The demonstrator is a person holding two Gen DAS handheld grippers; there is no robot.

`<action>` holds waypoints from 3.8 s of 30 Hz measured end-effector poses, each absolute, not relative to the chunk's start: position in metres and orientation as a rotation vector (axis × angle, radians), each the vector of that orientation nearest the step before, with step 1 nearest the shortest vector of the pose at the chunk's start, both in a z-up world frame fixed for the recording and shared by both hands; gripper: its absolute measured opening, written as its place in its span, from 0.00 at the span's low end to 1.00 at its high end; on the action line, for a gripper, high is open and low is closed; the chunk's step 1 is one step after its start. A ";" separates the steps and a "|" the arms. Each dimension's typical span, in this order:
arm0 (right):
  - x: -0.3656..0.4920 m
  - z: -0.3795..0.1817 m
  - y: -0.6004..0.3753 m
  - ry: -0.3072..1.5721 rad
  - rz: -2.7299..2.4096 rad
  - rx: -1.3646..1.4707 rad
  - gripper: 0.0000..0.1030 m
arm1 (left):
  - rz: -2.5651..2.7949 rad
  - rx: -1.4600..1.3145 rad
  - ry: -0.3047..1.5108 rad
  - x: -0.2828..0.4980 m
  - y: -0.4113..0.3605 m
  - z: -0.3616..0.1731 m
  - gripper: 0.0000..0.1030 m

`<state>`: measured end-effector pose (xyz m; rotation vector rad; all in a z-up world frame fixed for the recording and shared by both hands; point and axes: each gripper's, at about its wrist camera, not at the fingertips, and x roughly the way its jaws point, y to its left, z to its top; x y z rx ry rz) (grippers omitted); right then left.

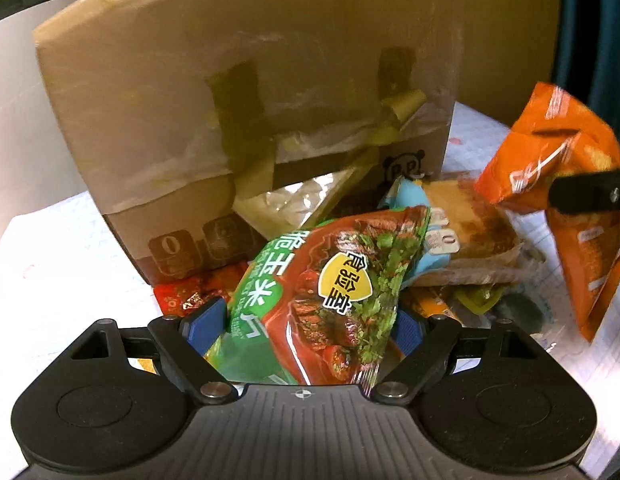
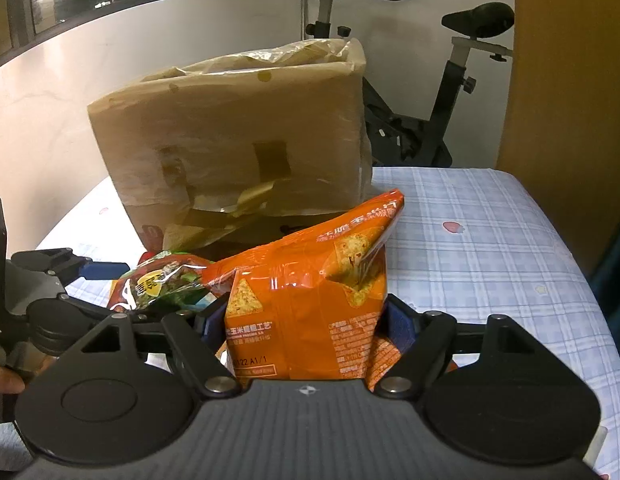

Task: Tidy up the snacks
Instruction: 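Grasp the orange chip bag with the right gripper while the left grasps the green-red corn snack bag, then lift both bags over the box and open both grippers to drop them, then grasp the bread pastry packet with the right gripper while the left grasps the yellow candy packet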

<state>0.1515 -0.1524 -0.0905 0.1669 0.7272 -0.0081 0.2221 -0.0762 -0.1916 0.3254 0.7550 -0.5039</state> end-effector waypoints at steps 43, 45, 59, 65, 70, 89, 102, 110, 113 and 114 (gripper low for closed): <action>0.180 0.013 -0.147 0.443 0.066 0.082 0.76 | -0.491 -0.082 0.407 0.196 0.005 -0.008 0.75; 0.190 0.024 -0.146 0.408 0.062 0.062 0.76 | -0.484 -0.100 0.385 0.206 0.004 0.002 0.75; 0.295 0.036 -0.140 0.330 0.060 -0.020 0.76 | -0.486 -0.181 0.440 0.310 -0.033 0.005 0.75; 0.332 0.012 -0.140 0.385 0.077 -0.005 0.76 | -0.471 -0.161 0.480 0.332 -0.039 -0.011 0.76; 0.348 -0.007 -0.144 0.440 0.098 0.020 0.77 | -0.470 -0.126 0.517 0.352 -0.044 -0.023 0.80; 0.337 -0.004 -0.152 0.473 0.138 0.089 0.88 | -0.429 -0.109 0.495 0.339 -0.024 -0.011 0.89; 0.256 0.006 -0.139 0.412 0.101 0.107 0.88 | -0.325 -0.057 0.454 0.268 0.019 -0.008 0.89; 0.225 -0.015 -0.139 0.438 0.054 0.138 0.88 | -0.294 -0.029 0.511 0.247 0.037 -0.036 0.89; 0.217 -0.027 -0.141 0.455 0.021 0.152 0.88 | -0.292 -0.009 0.528 0.243 0.043 -0.046 0.89; 0.215 -0.031 -0.141 0.462 0.012 0.158 0.88 | -0.290 -0.010 0.534 0.242 0.045 -0.050 0.89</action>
